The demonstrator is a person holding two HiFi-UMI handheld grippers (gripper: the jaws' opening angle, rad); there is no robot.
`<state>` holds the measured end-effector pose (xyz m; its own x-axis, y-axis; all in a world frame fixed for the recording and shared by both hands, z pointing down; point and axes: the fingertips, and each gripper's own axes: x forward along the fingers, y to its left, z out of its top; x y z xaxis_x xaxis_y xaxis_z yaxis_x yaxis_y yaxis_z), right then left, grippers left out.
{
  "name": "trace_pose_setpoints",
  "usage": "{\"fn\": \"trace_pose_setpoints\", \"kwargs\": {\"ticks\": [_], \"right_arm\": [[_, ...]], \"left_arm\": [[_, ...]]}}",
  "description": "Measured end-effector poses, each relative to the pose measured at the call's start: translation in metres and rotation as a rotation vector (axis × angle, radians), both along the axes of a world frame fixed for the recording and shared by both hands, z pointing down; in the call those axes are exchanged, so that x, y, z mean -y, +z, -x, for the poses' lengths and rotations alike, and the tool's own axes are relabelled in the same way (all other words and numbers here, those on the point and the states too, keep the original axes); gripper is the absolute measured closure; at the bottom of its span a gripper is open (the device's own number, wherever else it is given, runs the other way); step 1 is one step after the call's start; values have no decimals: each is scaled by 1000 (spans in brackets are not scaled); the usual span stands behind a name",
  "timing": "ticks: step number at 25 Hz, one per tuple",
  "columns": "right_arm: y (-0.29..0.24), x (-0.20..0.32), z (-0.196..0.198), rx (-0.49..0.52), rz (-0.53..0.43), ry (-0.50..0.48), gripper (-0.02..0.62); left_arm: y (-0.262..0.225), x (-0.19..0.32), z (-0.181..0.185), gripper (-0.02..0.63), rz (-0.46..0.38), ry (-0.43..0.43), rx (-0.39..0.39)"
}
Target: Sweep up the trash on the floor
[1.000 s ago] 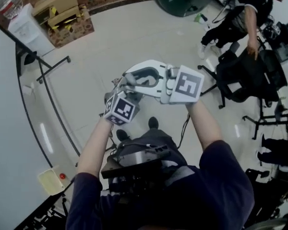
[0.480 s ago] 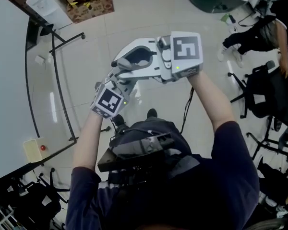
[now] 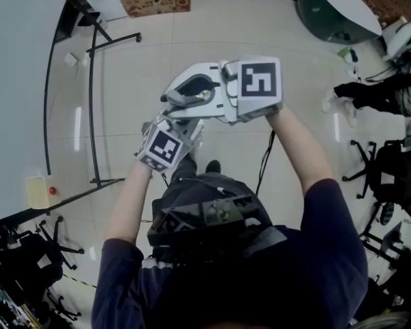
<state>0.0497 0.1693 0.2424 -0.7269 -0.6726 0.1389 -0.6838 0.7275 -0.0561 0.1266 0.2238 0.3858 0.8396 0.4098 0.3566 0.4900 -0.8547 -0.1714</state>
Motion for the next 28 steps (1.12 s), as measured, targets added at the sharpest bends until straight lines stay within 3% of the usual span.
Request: {"fn": "trace_pose_setpoints", "kwargs": {"ticks": [2, 3, 4, 16, 23, 28], "right_arm": [[8, 9, -14, -7, 33, 20, 479], [12, 12, -19, -9, 47, 29, 479], [16, 15, -23, -13, 61, 38, 479], [54, 56, -83, -98, 232, 47, 477], [57, 66, -125, -134, 221, 2, 477], [74, 45, -167, -144, 201, -124, 477]], "left_arm": [[3, 8, -3, 596, 12, -14, -1], [5, 12, -4, 552, 34, -15, -2], [8, 14, -5, 548, 61, -10, -5], [27, 55, -58, 548, 221, 130, -16], [29, 71, -103, 549, 292, 68, -1], [47, 58, -147, 554, 284, 5, 36]]}}
